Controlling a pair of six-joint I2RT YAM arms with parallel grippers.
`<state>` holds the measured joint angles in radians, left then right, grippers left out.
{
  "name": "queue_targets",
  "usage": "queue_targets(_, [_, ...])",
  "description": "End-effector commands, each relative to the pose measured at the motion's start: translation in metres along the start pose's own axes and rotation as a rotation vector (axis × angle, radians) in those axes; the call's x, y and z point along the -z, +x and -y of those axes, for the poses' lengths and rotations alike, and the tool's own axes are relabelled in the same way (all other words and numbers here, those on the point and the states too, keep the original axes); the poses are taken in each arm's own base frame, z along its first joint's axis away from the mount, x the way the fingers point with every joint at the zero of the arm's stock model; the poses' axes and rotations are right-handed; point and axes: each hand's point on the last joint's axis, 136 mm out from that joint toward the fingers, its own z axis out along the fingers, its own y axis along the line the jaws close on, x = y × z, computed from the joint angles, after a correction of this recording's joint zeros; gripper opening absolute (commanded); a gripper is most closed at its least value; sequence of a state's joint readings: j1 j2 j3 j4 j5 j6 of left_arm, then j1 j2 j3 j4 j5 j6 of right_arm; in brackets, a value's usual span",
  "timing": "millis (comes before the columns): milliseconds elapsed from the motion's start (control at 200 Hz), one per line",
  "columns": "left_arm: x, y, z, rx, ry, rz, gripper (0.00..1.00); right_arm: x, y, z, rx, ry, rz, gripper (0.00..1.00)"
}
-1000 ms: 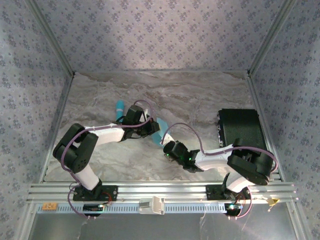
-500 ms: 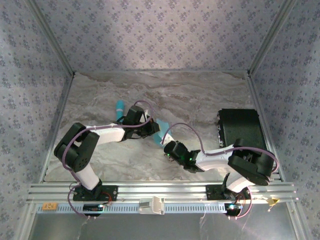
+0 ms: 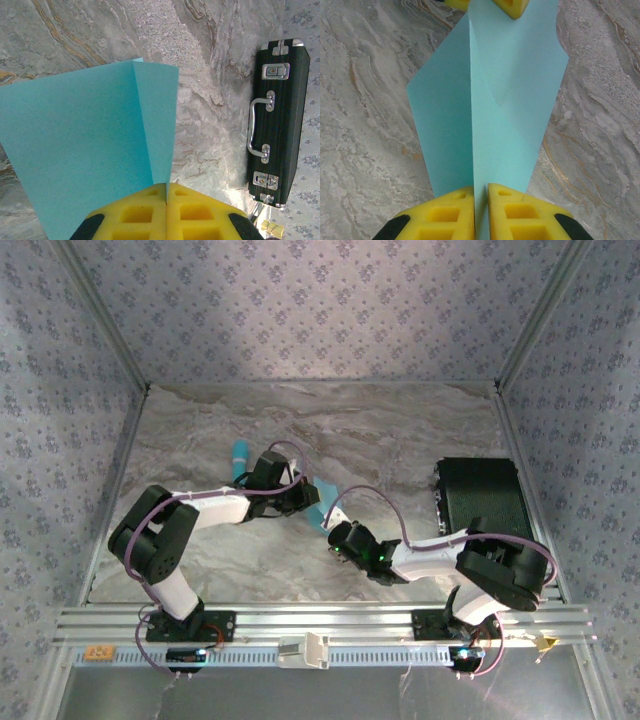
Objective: Fold a paper plane with a square sheet of paper (pick it up from the middle)
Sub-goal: Fourth fold the wing at the center of the table.
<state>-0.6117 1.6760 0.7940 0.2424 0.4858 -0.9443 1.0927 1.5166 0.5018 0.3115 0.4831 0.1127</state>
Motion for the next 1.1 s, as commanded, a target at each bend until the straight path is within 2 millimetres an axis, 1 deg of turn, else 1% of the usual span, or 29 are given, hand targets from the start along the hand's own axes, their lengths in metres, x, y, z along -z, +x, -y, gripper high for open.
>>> queue_targets(0, [-0.003,-0.001,0.011,-0.024,0.022,-0.012,0.06,0.000,0.003,0.006,-0.016,0.023,-0.013,0.13])
queue_targets(250, [-0.002,-0.001,0.012,-0.027,0.026,-0.009,0.06,0.000,0.004,0.005,-0.029,0.017,-0.016,0.04])
queue_targets(320, [-0.001,-0.002,0.013,-0.027,0.028,-0.007,0.08,-0.001,0.004,0.004,-0.032,0.005,-0.018,0.02])
queue_targets(370, [0.000,-0.003,0.014,-0.029,0.029,-0.005,0.16,0.000,0.004,0.001,-0.043,-0.016,-0.014,0.01])
queue_targets(430, [0.002,-0.004,0.015,-0.030,0.025,0.004,0.21,0.000,0.003,-0.002,-0.076,-0.050,-0.010,0.01])
queue_targets(470, [0.004,-0.005,0.014,-0.032,0.014,0.015,0.30,-0.001,0.003,-0.003,-0.107,-0.081,-0.014,0.01])
queue_targets(565, [0.010,-0.009,0.010,-0.037,-0.022,0.042,0.49,-0.002,-0.003,-0.009,-0.177,-0.171,-0.007,0.00])
queue_targets(610, [0.013,-0.010,0.007,-0.037,-0.039,0.056,0.53,-0.002,-0.007,-0.012,-0.201,-0.216,-0.002,0.00])
queue_targets(675, [0.019,-0.012,0.004,-0.033,-0.054,0.076,0.58,-0.002,-0.007,-0.016,-0.256,-0.283,-0.019,0.00])
queue_targets(859, [0.026,-0.015,-0.002,-0.023,-0.074,0.099,0.60,-0.005,-0.009,-0.016,-0.436,-0.410,-0.074,0.00])
queue_targets(1094, [0.026,-0.015,-0.002,-0.022,-0.075,0.097,0.60,-0.010,-0.011,-0.016,-0.610,-0.536,-0.142,0.00])
